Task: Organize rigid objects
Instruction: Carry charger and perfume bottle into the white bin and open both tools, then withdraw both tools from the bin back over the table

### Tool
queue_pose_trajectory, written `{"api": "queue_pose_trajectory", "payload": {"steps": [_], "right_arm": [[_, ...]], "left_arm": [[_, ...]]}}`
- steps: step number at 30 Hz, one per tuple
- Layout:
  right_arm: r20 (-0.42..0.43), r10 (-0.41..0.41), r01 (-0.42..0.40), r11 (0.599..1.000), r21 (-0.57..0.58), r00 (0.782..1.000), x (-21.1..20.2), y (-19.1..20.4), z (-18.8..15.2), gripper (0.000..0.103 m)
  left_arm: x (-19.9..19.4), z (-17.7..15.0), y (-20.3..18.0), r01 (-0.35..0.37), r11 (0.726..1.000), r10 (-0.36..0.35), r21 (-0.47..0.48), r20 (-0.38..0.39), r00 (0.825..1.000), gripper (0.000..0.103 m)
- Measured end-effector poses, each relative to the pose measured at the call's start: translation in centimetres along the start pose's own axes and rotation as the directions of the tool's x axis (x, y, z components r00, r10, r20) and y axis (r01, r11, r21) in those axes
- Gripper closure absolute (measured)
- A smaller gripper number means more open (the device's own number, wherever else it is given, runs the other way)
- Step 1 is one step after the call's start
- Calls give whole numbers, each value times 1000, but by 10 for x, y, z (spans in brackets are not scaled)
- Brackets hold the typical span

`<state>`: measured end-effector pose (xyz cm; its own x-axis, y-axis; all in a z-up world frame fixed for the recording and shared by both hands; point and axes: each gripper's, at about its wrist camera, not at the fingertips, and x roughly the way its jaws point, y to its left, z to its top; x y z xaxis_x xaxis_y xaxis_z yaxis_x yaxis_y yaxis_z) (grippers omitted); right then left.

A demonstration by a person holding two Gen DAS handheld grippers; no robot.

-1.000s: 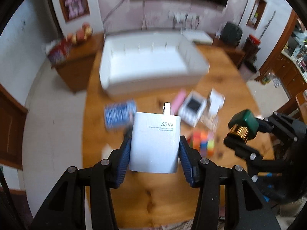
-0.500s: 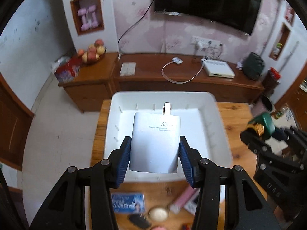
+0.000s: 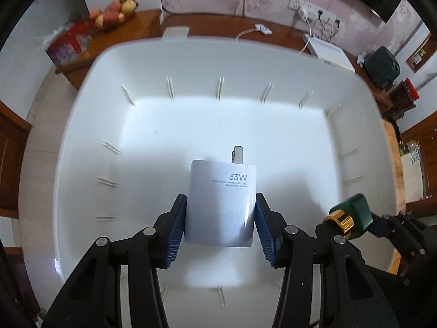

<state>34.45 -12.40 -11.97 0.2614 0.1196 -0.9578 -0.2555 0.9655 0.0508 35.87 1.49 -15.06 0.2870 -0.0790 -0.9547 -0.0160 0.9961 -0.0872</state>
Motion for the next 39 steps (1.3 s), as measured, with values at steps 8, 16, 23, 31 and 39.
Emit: {"api": "queue_pose_trajectory", "payload": {"steps": [8, 16, 23, 31, 39], "right_arm": [[-57, -5, 2, 999, -37, 998, 16, 8, -1, 54], [-17, 14, -15, 999, -34, 1000, -9, 12, -11, 35], [37, 14, -12, 999, -44, 999, -49, 22, -32, 35], [203, 21, -23, 1000, 8, 979, -123, 15, -54, 35], [371, -10, 18, 1000, -18, 929, -201, 32, -93, 35]], "left_arm": [[16, -9, 4, 22, 999, -24, -30, -76, 997, 50], [-23, -10, 15, 33, 998, -31, -48, 29, 999, 12], [-82, -14, 17, 12, 1000, -7, -29, 142, 990, 12], [-156, -40, 26, 56, 998, -63, 37, 252, 966, 12], [-206, -78, 12, 32, 994, -56, 105, 241, 969, 12]]}}
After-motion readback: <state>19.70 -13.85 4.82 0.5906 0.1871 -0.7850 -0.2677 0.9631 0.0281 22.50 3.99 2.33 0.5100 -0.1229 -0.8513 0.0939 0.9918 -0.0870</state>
